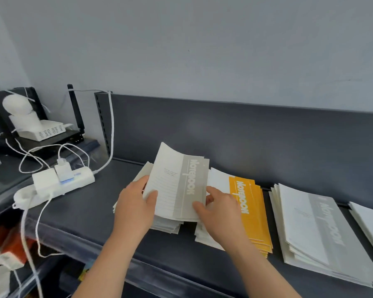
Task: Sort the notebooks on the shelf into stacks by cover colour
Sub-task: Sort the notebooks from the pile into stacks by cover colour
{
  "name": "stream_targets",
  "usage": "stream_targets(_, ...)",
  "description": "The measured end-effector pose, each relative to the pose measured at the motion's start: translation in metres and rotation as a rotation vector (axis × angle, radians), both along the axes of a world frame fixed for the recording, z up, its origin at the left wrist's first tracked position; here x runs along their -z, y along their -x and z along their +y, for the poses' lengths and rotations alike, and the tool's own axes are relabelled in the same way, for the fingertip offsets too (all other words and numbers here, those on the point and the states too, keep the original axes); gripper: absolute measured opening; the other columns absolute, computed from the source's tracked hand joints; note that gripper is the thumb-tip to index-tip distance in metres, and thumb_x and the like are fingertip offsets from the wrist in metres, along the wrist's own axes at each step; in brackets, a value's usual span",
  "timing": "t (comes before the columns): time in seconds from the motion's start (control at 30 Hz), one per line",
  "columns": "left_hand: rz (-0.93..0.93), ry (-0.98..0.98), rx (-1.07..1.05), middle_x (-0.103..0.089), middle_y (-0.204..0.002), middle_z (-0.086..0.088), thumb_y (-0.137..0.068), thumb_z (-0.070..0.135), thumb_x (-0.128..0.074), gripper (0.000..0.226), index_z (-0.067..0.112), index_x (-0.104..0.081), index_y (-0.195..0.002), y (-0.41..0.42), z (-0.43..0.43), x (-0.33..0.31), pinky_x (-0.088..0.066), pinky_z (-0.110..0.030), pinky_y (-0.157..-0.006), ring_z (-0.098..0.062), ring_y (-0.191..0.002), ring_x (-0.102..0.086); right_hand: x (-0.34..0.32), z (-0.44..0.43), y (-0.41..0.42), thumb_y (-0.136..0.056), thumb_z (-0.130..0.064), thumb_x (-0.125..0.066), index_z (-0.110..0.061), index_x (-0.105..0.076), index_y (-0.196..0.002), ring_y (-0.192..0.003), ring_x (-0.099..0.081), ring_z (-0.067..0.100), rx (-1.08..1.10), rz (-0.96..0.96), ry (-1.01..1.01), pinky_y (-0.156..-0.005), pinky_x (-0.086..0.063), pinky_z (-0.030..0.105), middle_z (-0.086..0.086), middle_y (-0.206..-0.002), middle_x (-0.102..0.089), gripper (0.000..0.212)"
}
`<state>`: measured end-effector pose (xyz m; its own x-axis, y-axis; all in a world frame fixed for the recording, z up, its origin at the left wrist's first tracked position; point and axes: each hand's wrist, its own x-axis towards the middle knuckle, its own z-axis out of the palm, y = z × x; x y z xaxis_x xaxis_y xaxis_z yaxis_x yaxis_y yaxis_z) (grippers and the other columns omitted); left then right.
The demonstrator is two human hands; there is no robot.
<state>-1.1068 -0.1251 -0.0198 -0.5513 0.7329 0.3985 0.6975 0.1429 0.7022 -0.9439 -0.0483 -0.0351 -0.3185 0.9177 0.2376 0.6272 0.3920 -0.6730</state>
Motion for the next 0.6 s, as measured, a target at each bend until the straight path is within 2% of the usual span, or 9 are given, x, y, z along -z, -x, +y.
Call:
stream_targets(0.07, 0.041, 0.064, -0.010, -0.060, -0.101, 0.005, -0.091, 0.019, -0.053, 0.031, 0.029, -0.059, -0.119, 0.015, 0.003, 0.002, -0.047, -0.040, -0.083, -0.022, -0.098, -0.054, 0.002, 0.000, 0.015, -0.086, -0.043, -0.052, -0.025, -0.058, -0.102, -0.097, -0.054, 0.018, 0.019, -0.088, -0.008, -0.089, -0.047, 0.039, -0.008, -0.092, -0.064, 0.025)
stream_targets(0.13, 0.093, 0.145, -0.029, -0.061, -0.100, 0.001, -0.091, 0.022, -0.052, 0.031, 0.027, -0.058, -0.121, 0.028, 0.006, 0.003, -0.046, -0.043, -0.085, -0.024, -0.097, -0.053, 0.002, 0.000, 0.025, -0.087, -0.043, -0.050, -0.024, -0.055, -0.094, -0.104, -0.048, 0.020, 0.025, -0.160, -0.003, -0.094, -0.041, 0.036, -0.006, -0.092, -0.061, 0.021)
stream_targets(0.27, 0.185, 0.280, -0.083, -0.059, -0.099, 0.000, -0.094, 0.024, -0.046, 0.031, 0.028, -0.055, -0.123, 0.043, 0.009, 0.008, -0.041, -0.038, -0.084, -0.023, -0.096, -0.049, 0.001, -0.003, 0.037, -0.088, -0.044, -0.048, -0.021, -0.050, -0.084, -0.113, -0.037, 0.019, 0.013, -0.281, -0.005, -0.100, -0.028, 0.033, -0.003, -0.097, -0.058, 0.023)
stream_targets(0.37, 0.149, 0.278, -0.080, -0.057, -0.099, -0.004, -0.094, 0.022, -0.047, 0.030, 0.020, -0.055, -0.122, 0.049, 0.010, 0.015, -0.046, -0.040, -0.082, -0.024, -0.093, -0.046, 0.005, -0.004, 0.042, -0.089, -0.047, -0.044, -0.021, -0.054, -0.085, -0.117, -0.035, 0.019, 0.009, -0.386, -0.034, -0.104, -0.026, 0.036, -0.003, -0.099, -0.059, 0.028)
stream_targets(0.43, 0.159, 0.262, -0.086, -0.056, -0.103, -0.006, -0.094, 0.020, -0.048, 0.029, 0.017, -0.055, -0.123, 0.050, 0.011, 0.019, -0.042, -0.033, -0.079, -0.021, -0.090, -0.039, 0.006, -0.005, 0.043, -0.089, -0.049, -0.043, -0.024, -0.053, -0.083, -0.117, -0.034, 0.019, 0.009, -0.391, -0.041, -0.104, -0.027, 0.036, -0.005, -0.097, -0.059, 0.027)
stream_targets(0.53, 0.163, 0.237, -0.084, -0.047, -0.123, -0.005, -0.094, 0.016, -0.048, 0.030, 0.015, -0.053, -0.124, 0.052, 0.009, 0.020, -0.038, -0.028, -0.082, -0.018, -0.098, -0.033, 0.005, -0.006, 0.042, -0.090, -0.044, -0.047, -0.024, -0.059, -0.090, -0.117, -0.037, 0.019, 0.001, -0.320, -0.059, -0.098, -0.032, 0.032, -0.008, -0.095, -0.057, 0.023)
stream_targets(0.6, 0.216, 0.211, -0.091, -0.044, -0.130, -0.005, -0.094, 0.015, -0.050, 0.034, 0.013, -0.053, -0.128, 0.052, 0.007, 0.020, -0.041, -0.033, -0.089, -0.023, -0.109, -0.037, 0.002, -0.008, 0.039, -0.092, -0.038, -0.050, -0.026, -0.062, -0.113, -0.120, -0.039, 0.017, -0.008, -0.218, -0.078, -0.098, -0.034, 0.028, -0.009, -0.111, -0.058, 0.027)
